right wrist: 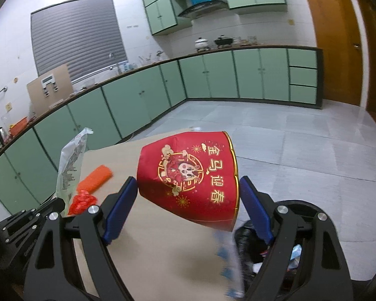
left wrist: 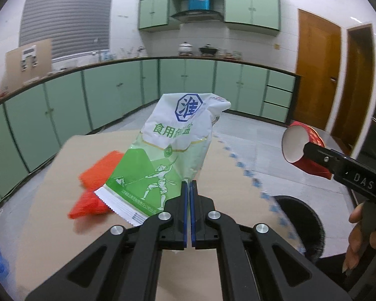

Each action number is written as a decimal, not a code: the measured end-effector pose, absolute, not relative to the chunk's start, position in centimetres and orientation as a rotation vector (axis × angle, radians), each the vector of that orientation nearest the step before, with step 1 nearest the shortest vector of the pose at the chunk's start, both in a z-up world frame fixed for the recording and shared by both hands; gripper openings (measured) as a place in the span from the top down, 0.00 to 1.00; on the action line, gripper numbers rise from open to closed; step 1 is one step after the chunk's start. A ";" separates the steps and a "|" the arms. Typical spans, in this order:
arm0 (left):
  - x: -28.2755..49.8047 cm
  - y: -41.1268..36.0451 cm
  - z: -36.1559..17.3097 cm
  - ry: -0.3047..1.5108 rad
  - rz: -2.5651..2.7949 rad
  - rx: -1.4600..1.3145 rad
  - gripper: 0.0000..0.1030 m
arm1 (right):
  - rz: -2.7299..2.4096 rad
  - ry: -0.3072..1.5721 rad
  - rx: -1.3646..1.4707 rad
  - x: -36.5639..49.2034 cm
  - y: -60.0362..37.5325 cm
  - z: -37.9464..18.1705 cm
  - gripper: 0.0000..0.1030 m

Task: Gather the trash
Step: 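Carry the red cup and white-green bag to the black bin and release both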

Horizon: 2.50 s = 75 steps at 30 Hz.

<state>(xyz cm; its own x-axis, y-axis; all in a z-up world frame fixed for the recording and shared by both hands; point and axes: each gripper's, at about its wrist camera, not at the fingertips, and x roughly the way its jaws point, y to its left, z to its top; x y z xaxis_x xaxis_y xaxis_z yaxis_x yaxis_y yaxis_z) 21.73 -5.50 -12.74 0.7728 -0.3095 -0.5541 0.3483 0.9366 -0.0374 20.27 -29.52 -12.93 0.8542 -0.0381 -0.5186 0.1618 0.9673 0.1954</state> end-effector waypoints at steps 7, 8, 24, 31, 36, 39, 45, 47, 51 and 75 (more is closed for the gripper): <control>20.6 -12.7 -13.4 0.607 -0.490 0.089 0.98 | -0.204 0.529 0.230 16.3 -35.0 -13.8 0.23; 20.5 -13.6 -13.5 0.609 -0.504 0.094 0.98 | -0.217 0.531 0.230 15.8 -35.9 -14.0 0.23; 19.5 -27.4 -17.8 0.680 -0.714 0.194 0.98 | -0.359 0.572 0.269 13.3 -45.9 -18.8 0.23; 20.0 -31.8 -20.7 0.732 -0.761 0.222 0.98 | -0.388 0.606 0.291 14.0 -49.0 -21.2 0.23; 20.3 -34.1 -22.6 0.770 -0.778 0.240 0.98 | -0.396 0.634 0.304 14.8 -50.4 -22.9 0.23; 20.4 -35.1 -24.0 0.797 -0.774 0.253 0.98 | -0.399 0.659 0.327 15.4 -51.2 -24.0 0.23; 20.9 -36.7 -26.6 0.849 -0.749 0.271 0.97 | -0.406 0.722 0.370 16.8 -53.1 -26.1 0.22; 21.3 -37.3 -27.3 0.857 -0.746 0.284 0.96 | -0.407 0.747 0.386 17.2 -53.8 -26.8 0.21; 21.6 -38.0 -28.0 0.866 -0.732 0.310 0.94 | -0.409 0.756 0.401 17.4 -54.2 -27.2 0.22; 20.6 -31.4 -21.0 0.701 -0.616 0.236 0.66 | -0.379 0.649 0.243 16.1 -49.4 -20.7 0.21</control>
<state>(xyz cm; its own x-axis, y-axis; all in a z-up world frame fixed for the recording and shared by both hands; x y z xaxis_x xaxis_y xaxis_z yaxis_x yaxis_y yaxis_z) 20.61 -31.45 -21.01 0.5973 -0.4484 -0.6649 0.6016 0.7988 0.0017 16.10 -49.38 -20.74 0.7318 -0.2659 -0.6275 0.4156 0.9039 0.1016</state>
